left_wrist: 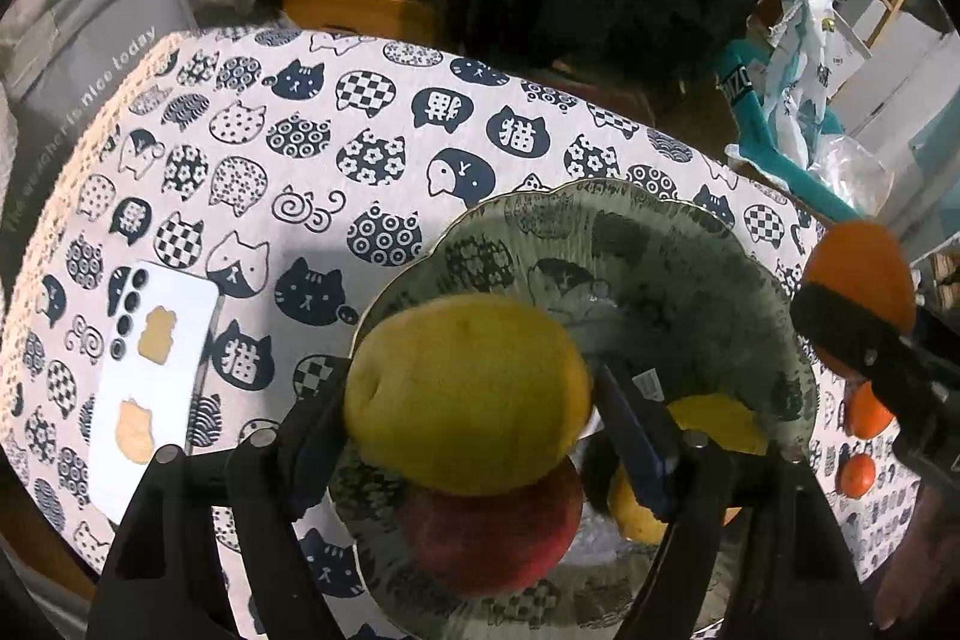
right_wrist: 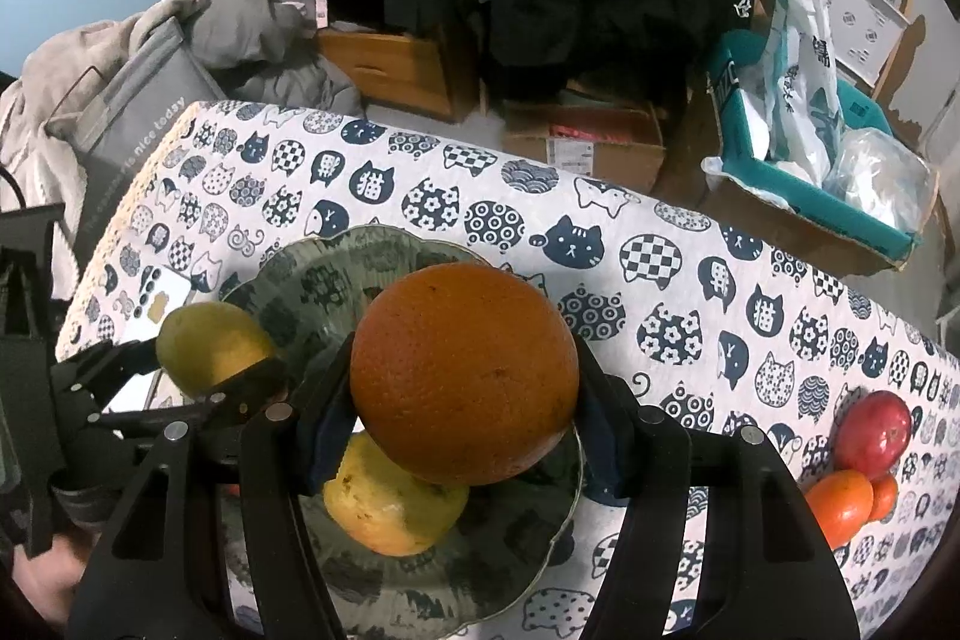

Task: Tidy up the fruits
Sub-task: 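Lower the pear into the bowl with the left tool while the right tool lowers the orange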

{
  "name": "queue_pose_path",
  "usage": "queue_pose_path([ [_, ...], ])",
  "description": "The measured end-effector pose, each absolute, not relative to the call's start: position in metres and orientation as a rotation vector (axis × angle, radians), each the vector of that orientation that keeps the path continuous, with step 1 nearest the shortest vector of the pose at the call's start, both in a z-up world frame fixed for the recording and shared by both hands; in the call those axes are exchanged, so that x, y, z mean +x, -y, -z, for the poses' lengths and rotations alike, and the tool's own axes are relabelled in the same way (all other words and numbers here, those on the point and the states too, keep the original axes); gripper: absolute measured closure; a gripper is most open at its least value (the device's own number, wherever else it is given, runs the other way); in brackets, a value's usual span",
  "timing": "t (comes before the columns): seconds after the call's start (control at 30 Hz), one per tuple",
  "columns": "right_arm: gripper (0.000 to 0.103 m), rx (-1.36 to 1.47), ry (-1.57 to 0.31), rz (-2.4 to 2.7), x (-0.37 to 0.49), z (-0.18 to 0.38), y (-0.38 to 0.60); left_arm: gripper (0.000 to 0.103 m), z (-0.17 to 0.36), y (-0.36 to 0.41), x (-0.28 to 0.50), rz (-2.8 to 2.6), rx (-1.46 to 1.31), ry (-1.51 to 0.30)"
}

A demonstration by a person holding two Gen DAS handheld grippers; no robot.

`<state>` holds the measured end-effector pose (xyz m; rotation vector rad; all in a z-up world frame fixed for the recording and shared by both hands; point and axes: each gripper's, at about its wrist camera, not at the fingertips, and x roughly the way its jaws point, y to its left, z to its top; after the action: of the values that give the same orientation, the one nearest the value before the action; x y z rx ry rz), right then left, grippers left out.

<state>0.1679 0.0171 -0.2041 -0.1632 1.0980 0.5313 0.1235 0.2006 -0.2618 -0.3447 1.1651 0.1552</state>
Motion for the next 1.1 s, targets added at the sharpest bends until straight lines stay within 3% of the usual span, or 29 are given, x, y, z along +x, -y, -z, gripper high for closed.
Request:
queue_pose_path([
  [1.1, 0.037, -0.232, -1.211, -0.55, 0.163, 0.246, -0.056, 0.022, 0.228, -0.222, 0.08, -0.267, -0.272, -1.096],
])
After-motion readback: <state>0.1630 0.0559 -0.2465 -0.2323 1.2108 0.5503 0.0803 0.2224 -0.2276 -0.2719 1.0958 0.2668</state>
